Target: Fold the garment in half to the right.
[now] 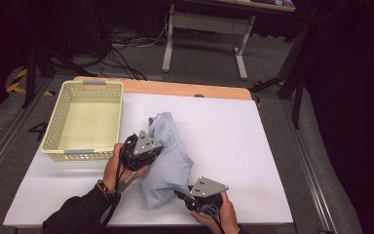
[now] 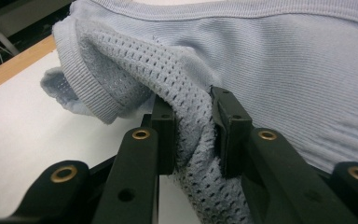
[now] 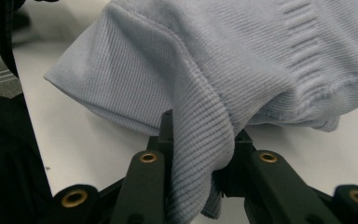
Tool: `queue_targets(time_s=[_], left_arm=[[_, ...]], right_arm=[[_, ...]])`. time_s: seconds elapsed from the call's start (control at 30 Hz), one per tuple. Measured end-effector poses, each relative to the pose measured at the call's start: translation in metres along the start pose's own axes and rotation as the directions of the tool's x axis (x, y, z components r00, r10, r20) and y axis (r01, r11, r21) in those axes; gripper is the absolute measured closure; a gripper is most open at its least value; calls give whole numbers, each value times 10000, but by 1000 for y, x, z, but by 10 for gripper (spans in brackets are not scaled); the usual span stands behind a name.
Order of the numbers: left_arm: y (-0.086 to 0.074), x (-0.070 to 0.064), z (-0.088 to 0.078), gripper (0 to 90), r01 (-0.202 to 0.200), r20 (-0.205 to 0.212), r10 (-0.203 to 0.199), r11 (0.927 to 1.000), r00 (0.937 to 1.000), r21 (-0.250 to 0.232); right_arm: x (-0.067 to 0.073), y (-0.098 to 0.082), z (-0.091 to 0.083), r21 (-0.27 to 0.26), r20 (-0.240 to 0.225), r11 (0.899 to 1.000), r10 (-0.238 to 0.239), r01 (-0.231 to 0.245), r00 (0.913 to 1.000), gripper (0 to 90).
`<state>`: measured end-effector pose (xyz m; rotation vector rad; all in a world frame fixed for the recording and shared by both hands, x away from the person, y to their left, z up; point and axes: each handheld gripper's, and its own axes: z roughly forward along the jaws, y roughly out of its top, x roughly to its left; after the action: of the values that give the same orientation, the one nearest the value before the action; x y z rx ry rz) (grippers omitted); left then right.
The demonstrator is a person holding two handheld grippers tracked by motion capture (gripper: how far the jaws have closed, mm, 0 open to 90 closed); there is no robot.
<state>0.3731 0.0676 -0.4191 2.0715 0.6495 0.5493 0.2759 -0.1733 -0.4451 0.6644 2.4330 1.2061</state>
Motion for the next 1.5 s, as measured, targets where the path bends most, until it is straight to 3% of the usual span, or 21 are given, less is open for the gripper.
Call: queue_targets(time_s=[0.4, 1.1, 1.5], left_arm=[[-4, 7, -18, 735, 66, 89, -63, 9994, 9999, -325], [-17, 13, -45, 735, 298, -456, -315, 9988, 9985, -381], [-20, 14, -52, 735, 282, -651, -305, 9990, 9974, -360]], right_arm=[[7, 10, 9, -206, -250, 9996, -185, 180, 9995, 742], [10, 18, 24, -348, -810, 9974, -652, 625, 9946, 742], [11, 21, 28, -402, -1014, 9961, -823, 786, 9914, 742]])
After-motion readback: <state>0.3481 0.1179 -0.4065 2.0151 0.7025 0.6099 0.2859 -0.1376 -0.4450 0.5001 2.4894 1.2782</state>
